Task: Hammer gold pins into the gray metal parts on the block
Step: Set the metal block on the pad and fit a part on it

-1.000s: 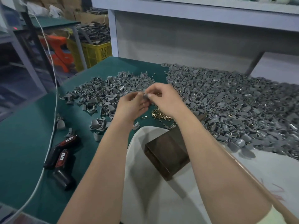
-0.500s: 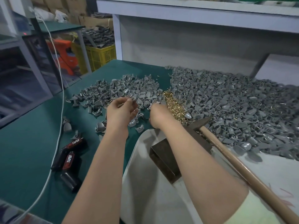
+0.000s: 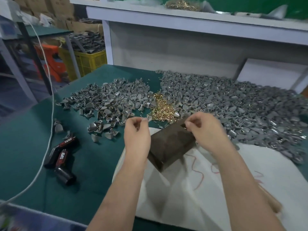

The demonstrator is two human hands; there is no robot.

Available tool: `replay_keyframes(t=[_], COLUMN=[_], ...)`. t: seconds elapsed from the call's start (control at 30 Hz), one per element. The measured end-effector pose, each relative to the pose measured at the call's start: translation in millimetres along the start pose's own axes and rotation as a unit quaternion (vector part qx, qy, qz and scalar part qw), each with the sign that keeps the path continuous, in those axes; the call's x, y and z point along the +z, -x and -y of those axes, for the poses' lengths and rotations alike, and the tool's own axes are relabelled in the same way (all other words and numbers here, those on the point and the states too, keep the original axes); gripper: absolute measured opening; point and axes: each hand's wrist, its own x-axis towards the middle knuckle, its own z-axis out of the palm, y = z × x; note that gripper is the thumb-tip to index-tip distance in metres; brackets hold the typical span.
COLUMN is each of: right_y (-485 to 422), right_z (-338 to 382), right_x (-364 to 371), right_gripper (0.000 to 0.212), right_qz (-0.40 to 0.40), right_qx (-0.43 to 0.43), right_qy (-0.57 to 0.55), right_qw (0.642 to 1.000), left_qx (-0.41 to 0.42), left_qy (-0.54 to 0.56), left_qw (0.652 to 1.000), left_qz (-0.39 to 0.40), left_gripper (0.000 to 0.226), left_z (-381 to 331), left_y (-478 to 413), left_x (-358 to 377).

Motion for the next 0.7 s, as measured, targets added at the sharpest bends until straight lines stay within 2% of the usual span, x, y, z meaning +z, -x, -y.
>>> replay_keyframes(t=[0.07, 0.2, 0.3, 0.4, 0.5, 0.53, 0.6, 0.63, 0.7], right_y=[12, 24, 30, 35, 34, 32, 27, 23, 19], right_z=[-7, -18, -33, -46, -48, -47, -40, -36, -30], right_x=[2, 6, -2, -11, -20, -22, -24, -22, -17], right_gripper=[0.014, 0.012, 0.018, 0.015, 0.012, 0.012, 0.012, 0.011, 0.014], right_qz=[-0.008, -0.025, -0.044, -0.035, -0.091, -0.134, -0.198, -0.196, -0.138], right_qx=[-0.002, 0.018, 0.049, 0.098, 0.111, 0.095, 0.042, 0.024, 0.013], right_qy=[0.062, 0.048, 0.032, -0.034, 0.049, 0.074, 0.043, -0.005, -0.115], right_qw=[0.998, 0.998, 0.997, 0.994, 0.988, 0.984, 0.978, 0.980, 0.984], left_qx=[-0.004, -0.013, -0.039, -0.044, -0.038, -0.020, 0.051, 0.091, 0.158], left_qy=[0.011, 0.022, 0.040, 0.011, -0.006, -0.024, -0.082, -0.111, -0.172], left_qw=[1.000, 1.000, 0.995, 0.987, 0.983, 0.982, 0.967, 0.952, 0.917], left_qz=[0.006, 0.006, 0.084, 0.157, 0.177, 0.185, 0.234, 0.271, 0.324], left_gripper=[0.011, 0.006, 0.006, 0.009, 0.011, 0.012, 0.012, 0.012, 0.008], left_z=[3, 3, -3, -6, -4, -3, -1, -2, -5], left_y=[11, 10, -3, -6, -3, -2, -2, -3, -6], left_x=[8, 18, 23, 37, 53, 56, 55, 53, 45])
